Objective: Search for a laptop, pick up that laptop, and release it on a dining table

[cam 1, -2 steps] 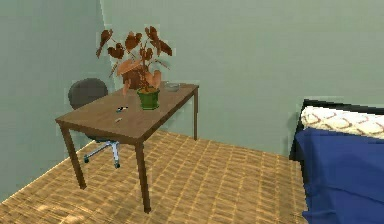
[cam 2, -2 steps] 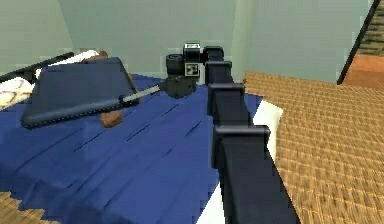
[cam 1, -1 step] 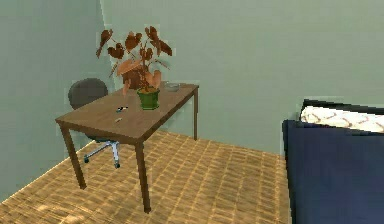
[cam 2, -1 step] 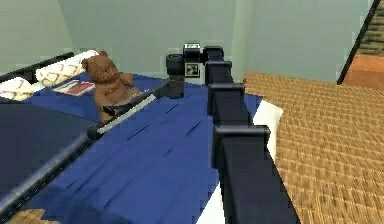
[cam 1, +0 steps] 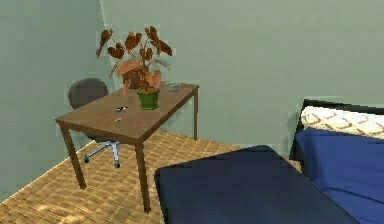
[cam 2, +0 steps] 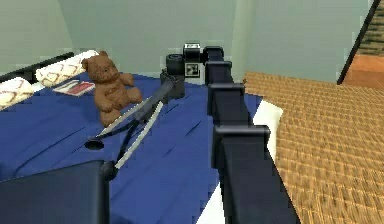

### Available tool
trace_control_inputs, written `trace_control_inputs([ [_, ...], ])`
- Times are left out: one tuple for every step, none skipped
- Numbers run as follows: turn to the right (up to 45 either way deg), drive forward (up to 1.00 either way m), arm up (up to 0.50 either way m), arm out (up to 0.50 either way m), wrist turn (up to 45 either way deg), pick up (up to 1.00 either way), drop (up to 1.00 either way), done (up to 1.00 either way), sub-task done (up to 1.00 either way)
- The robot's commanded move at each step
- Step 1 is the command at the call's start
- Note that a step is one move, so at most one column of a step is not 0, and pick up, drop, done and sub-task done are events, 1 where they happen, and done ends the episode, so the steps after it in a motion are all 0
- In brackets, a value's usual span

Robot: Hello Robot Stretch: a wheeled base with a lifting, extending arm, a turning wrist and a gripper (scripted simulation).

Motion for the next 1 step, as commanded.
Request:
trace_control_inputs([
  [0.0, 0.0, 0.0, -0.32, 0.0, 0.0, 0.0, 0.0, 0.0],
])
